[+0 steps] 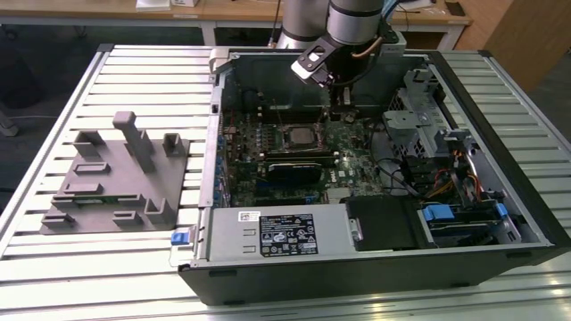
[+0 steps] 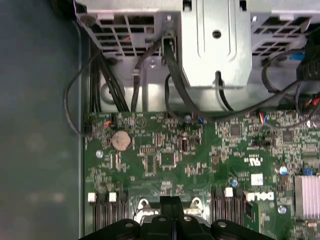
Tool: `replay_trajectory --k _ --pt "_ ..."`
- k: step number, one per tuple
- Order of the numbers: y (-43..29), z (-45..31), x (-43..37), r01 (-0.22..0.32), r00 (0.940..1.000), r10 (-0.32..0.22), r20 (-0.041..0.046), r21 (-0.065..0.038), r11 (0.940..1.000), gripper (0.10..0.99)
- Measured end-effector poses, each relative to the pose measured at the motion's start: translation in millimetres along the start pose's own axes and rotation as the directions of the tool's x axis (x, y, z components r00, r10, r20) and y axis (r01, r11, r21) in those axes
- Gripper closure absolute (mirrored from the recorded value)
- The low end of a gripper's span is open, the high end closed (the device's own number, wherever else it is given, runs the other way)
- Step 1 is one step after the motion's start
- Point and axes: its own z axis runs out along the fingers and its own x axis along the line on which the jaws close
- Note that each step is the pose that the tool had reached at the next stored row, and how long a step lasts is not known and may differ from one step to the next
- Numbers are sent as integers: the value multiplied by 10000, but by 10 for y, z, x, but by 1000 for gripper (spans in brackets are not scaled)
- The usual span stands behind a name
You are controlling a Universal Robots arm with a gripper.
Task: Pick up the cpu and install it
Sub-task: 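Close the cpu cover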
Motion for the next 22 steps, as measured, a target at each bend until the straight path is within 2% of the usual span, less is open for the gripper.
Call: replay_trajectory --k 5,22 --pt "-97 0 -3 0 10000 0 -1 -1 10000 980" --pt "-244 40 -58 0 10000 0 3 0 10000 980"
